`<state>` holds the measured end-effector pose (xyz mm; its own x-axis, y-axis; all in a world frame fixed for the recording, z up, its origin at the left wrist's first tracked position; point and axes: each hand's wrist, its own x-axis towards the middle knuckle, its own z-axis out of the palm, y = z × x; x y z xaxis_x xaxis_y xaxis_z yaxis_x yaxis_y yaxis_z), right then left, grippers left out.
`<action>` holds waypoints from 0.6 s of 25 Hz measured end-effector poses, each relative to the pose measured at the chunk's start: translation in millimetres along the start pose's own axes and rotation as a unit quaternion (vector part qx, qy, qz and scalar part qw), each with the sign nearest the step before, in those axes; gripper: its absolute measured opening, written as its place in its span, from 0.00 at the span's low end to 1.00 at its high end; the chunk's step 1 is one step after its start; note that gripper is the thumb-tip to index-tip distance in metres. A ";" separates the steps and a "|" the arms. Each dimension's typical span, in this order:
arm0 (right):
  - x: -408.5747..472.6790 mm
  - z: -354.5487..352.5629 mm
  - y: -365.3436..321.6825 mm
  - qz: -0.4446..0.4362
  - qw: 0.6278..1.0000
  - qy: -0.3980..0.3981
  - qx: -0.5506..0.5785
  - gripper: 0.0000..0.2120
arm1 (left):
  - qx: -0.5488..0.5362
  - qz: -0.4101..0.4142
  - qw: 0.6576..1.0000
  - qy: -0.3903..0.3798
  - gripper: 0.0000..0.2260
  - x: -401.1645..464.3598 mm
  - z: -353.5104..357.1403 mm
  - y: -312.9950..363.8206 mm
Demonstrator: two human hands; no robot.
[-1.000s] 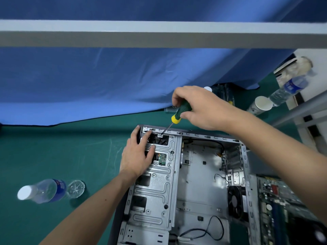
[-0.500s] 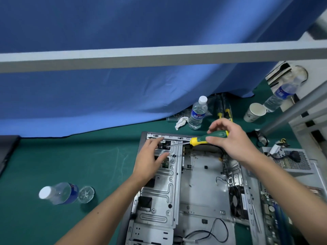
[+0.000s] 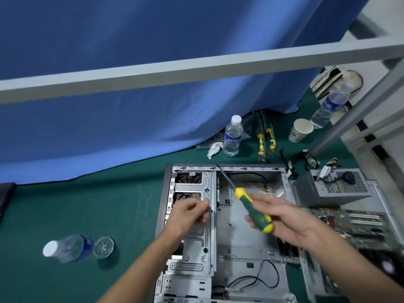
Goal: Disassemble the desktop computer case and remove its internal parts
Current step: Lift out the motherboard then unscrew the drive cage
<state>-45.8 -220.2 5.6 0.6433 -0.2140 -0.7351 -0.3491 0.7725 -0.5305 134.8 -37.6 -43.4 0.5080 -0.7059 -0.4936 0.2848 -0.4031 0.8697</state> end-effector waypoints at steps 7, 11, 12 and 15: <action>2.6 26.4 59.6 -0.149 0.961 0.091 -0.216 0.04 | -0.123 -0.089 0.985 -0.083 0.17 -18.7 46.8 -11.6; -3.0 14.5 73.6 -0.194 0.940 0.101 -0.260 0.04 | -0.110 -0.091 0.987 -0.080 0.17 -23.4 66.4 -14.7; -4.3 10.6 74.4 -0.201 0.935 0.102 -0.275 0.05 | -0.095 -0.090 0.988 -0.079 0.17 -24.4 71.0 -14.2; -8.4 -2.9 73.8 -0.198 0.931 0.086 -0.294 0.05 | -0.085 -0.100 0.988 -0.084 0.18 -29.7 86.3 -15.3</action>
<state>-79.0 -163.1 -28.6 0.6996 -0.5448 -0.4624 -0.4526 0.1629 -0.8767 45.2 -60.7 -42.4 0.2893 -0.7147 -0.6368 0.5057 -0.4507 0.7356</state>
